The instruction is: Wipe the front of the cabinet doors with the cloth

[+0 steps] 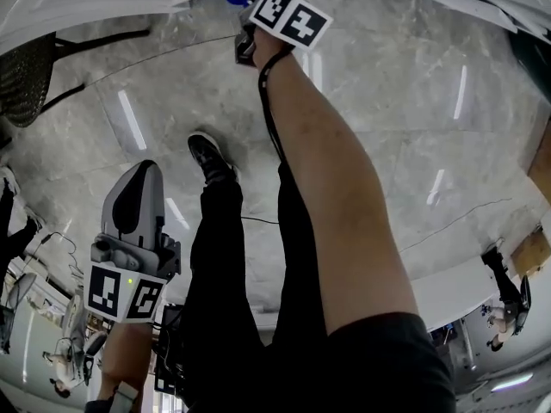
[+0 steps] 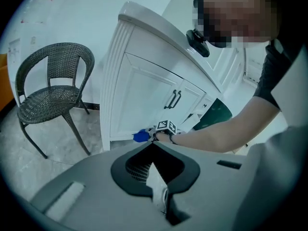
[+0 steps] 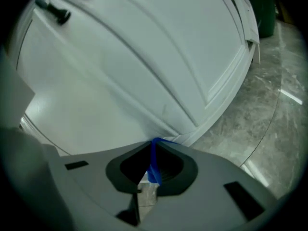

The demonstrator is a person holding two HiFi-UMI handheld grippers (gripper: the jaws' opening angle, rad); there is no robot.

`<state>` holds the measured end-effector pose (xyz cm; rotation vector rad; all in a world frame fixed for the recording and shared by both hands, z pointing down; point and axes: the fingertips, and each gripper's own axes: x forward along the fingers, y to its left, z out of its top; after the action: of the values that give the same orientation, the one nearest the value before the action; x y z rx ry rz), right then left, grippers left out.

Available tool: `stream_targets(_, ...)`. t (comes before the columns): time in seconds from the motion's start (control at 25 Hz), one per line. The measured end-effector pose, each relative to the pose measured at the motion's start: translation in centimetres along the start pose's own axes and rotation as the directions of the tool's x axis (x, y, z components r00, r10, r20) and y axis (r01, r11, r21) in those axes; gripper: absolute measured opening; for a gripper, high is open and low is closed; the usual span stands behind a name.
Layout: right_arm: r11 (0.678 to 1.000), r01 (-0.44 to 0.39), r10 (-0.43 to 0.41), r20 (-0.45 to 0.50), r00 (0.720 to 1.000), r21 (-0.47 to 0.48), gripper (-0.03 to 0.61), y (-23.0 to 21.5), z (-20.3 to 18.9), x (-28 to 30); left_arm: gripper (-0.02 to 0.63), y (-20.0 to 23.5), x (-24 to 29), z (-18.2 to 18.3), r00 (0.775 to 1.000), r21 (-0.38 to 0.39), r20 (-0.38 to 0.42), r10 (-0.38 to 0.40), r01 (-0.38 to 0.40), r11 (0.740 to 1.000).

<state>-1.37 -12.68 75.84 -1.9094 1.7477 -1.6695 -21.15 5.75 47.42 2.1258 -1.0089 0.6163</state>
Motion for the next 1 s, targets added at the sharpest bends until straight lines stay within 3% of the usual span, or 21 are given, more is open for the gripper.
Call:
stream_targets(0.2, 0.999, 0.035, -0.036, 0.030, 0.999, 0.022, 0.029, -4.8, 3.1, -2.3, -0.002, -2.3, 1.4, -0.3, 1.000, 0.020, -0.020, 0.000, 0.000, 1.000)
stream_targets(0.36, 0.999, 0.019, -0.020, 0.036, 0.999, 0.028, 0.029, -5.6, 5.3, -5.4, -0.002, -3.8, 2.5, 0.9, 1.000, 0.048, -0.007, -0.003, 0.003, 0.999)
stream_targets(0.52, 0.999, -0.042, 0.041, 0.054, 0.998, 0.016, 0.029, -3.0, 7.6, -12.2, -0.002, -6.5, 2.4, 3.4, 1.000, 0.118, 0.020, -0.023, 0.020, 0.993)
stream_targets(0.76, 0.983, -0.104, 0.123, 0.125, 0.984, -0.153, 0.029, 3.7, 14.3, -25.1, -0.002, -11.1, 0.3, 9.1, 0.996, 0.211, 0.058, -0.067, 0.054, 0.976)
stream_targets(0.88, 0.931, -0.113, 0.185, 0.182, 0.966, -0.347, 0.029, 8.2, 18.7, -29.7, -0.001, -12.8, -0.3, 10.8, 0.994, 0.233, 0.065, -0.092, 0.074, 0.970)
stream_targets(0.96, 0.835, -0.093, 0.239, 0.206, 0.949, -0.542, 0.029, 11.7, 21.0, -31.8, -0.002, -13.7, -0.4, 11.1, 0.992, 0.245, 0.065, -0.108, 0.089, 0.966)
stream_targets(1.0, 0.758, -0.073, 0.263, 0.201, 0.943, -0.649, 0.029, 13.6, 21.7, -32.5, -0.002, -14.2, -0.4, 11.1, 0.992, 0.249, 0.063, -0.114, 0.095, 0.964)
